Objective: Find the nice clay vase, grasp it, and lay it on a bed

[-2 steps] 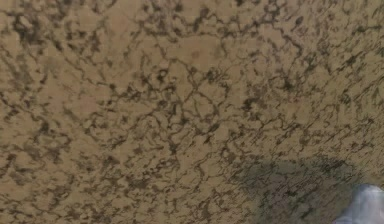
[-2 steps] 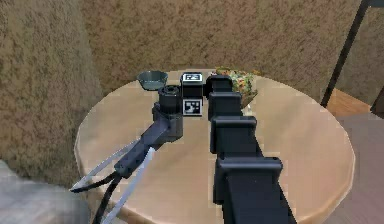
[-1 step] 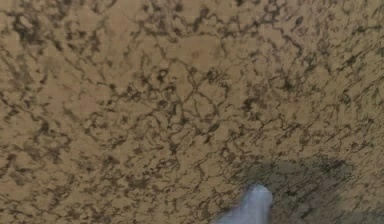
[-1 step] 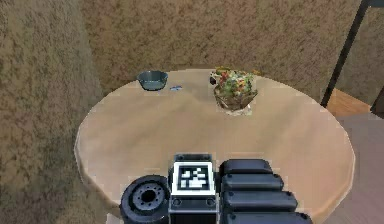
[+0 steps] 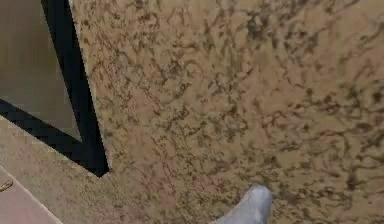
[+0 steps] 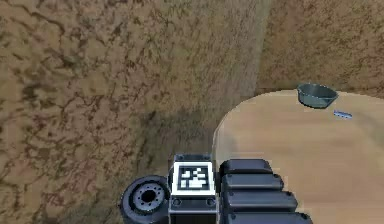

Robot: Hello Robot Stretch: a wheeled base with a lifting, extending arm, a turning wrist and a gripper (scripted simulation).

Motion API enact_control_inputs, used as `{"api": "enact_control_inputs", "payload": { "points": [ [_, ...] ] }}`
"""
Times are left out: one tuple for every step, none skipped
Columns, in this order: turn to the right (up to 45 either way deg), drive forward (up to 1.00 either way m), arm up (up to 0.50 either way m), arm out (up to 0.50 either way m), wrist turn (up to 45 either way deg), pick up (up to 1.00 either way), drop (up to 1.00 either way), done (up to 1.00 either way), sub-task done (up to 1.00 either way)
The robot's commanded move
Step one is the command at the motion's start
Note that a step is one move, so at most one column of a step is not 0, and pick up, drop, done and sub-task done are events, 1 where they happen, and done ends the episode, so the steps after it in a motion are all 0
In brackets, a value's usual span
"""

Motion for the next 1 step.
{"api": "enact_control_inputs", "payload": {
  "points": [
    [-45.0,0.00,0.00,0.00,0.0,0.00,0.00,0.00,0.00]
  ]
}}
